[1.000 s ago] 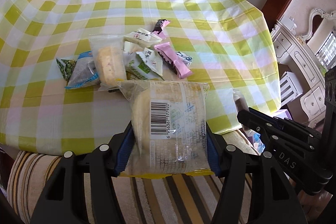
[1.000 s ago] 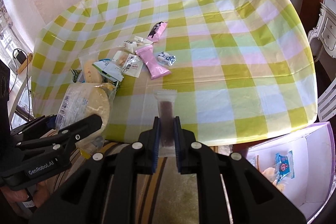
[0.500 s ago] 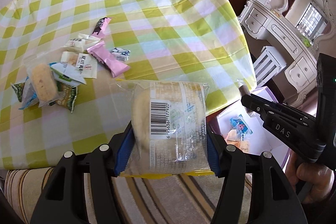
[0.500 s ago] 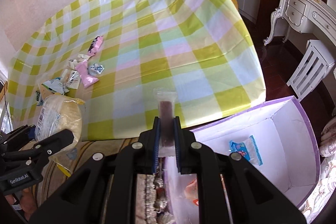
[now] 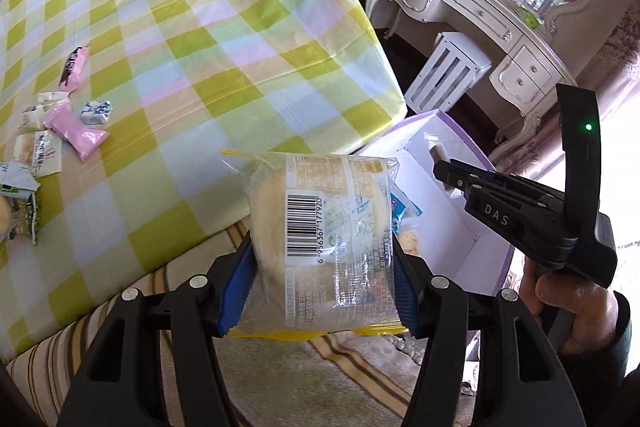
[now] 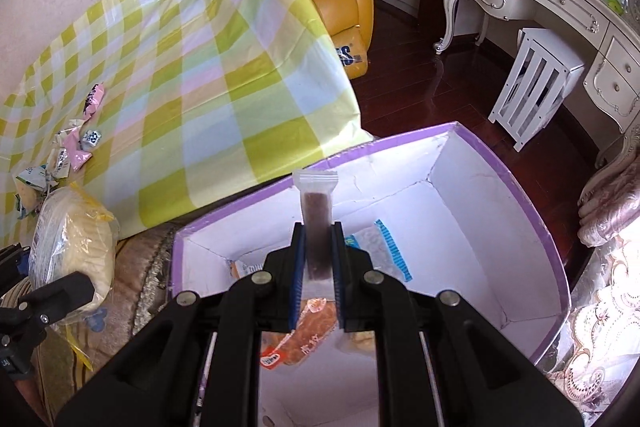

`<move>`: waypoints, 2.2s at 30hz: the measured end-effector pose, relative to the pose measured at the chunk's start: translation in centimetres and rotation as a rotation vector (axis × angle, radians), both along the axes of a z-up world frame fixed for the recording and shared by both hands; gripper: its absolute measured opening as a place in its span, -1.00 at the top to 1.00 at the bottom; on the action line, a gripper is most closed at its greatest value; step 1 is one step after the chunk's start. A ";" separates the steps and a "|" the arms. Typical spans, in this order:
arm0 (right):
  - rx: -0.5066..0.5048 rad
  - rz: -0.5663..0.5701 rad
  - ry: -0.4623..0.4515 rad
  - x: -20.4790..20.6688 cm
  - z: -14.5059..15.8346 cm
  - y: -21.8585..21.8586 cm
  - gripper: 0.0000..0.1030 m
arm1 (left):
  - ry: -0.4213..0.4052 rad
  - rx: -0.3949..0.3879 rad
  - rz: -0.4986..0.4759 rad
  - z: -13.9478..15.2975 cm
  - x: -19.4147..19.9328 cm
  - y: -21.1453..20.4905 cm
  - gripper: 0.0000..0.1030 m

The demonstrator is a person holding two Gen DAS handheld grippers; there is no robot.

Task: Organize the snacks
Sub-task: 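Carry the bun pack and small bar into the white box and open both tools, then move both open tools back over the snacks on the table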

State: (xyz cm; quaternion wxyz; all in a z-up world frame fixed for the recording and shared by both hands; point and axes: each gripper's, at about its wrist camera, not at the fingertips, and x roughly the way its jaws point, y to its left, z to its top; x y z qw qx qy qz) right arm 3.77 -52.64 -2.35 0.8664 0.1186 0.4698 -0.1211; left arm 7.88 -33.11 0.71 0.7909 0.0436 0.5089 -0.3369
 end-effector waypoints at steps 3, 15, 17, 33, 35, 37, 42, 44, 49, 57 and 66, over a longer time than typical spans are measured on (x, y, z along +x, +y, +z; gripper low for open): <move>-0.007 -0.034 0.018 -0.8 -0.6 -1.3 0.75 | 0.025 -0.004 -0.069 -0.3 -1.1 -1.5 -0.13; -0.074 -0.120 0.055 -2.3 -1.1 -3.2 0.26 | 0.076 -0.050 -0.295 -0.4 -4.8 -4.9 -0.39; -0.077 -0.120 0.053 -2.3 -1.1 -3.2 0.19 | 0.075 -0.053 -0.292 -0.3 -4.8 -4.8 -0.40; -0.058 -0.095 0.032 -0.9 -0.1 -1.1 -0.38 | 0.061 -0.080 -0.162 0.1 -2.7 -2.1 -0.40; -0.052 -0.085 0.024 -0.5 0.2 -0.4 -0.38 | 0.055 -0.083 -0.127 0.2 -2.0 -1.2 -0.40; -0.044 -0.069 0.016 0.0 0.5 0.4 -0.38 | 0.040 -0.083 -0.089 0.4 -1.4 -0.3 -0.40; -0.019 -0.011 -0.003 1.4 1.2 3.3 -0.43 | 0.016 -0.087 0.021 0.6 0.2 2.9 -0.40; -0.012 0.018 -0.012 2.0 1.6 4.6 -0.45 | 0.010 -0.090 0.070 0.7 0.7 4.5 -0.40; 0.021 0.084 -0.021 3.2 2.5 7.6 -0.48 | -0.004 -0.097 0.190 0.7 1.8 8.8 -0.39; 0.043 0.179 -0.025 4.8 3.2 12.6 -0.48 | -0.001 -0.126 0.393 0.7 2.9 16.2 -0.39; 0.027 0.297 -0.015 6.0 3.3 18.2 -0.49 | -0.011 -0.166 0.607 0.4 3.4 23.6 -0.31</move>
